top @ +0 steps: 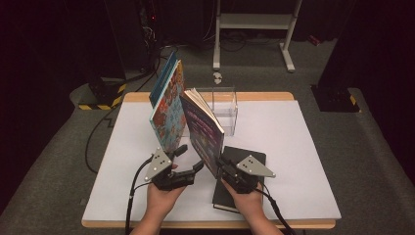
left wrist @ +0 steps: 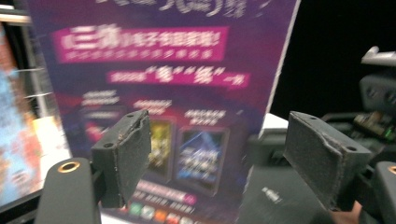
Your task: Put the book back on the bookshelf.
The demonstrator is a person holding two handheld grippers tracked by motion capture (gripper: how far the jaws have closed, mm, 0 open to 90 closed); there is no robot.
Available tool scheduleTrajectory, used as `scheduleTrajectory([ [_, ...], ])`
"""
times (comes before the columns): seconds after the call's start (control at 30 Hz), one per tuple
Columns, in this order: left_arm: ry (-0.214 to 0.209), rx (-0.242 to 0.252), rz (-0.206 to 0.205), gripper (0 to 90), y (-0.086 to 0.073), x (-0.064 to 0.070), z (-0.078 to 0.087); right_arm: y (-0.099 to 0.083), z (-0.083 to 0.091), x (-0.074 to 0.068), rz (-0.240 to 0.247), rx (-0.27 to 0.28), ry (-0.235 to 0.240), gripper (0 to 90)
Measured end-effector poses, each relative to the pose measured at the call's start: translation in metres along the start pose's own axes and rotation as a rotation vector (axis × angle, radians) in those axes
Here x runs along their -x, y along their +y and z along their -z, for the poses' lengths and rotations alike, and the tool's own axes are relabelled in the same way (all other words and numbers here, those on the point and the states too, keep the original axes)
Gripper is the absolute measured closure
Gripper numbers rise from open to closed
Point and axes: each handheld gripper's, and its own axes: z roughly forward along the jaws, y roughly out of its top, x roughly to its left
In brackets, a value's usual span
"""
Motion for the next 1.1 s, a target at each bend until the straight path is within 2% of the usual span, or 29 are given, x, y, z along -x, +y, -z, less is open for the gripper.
scheduleTrajectory([
  [0.13,-0.011,-0.014,0.006,21.1,0.001,0.008,-0.017,-0.004,-0.001,0.0,-0.004,-0.007,0.013,75.2],
  [0.3,0.001,-0.026,0.029,19.7,0.001,0.011,-0.035,-0.006,-0.003,-0.002,-0.004,-0.02,0.039,75.4],
  [0.43,0.022,-0.017,0.033,16.8,0.0,0.012,-0.038,-0.008,-0.006,-0.006,0.008,-0.041,0.065,74.5],
  [0.7,0.069,-0.022,0.001,17.9,0.0,0.013,-0.034,-0.007,-0.01,-0.012,0.014,-0.071,0.133,70.9],
  [0.87,0.127,-0.014,-0.024,26.2,0.001,0.009,-0.033,-0.006,-0.014,-0.017,0.017,-0.091,0.172,71.3],
  [1.1,0.171,-0.002,-0.057,48.6,0.002,0.006,-0.032,-0.006,-0.015,-0.02,0.028,-0.094,0.178,71.1],
])
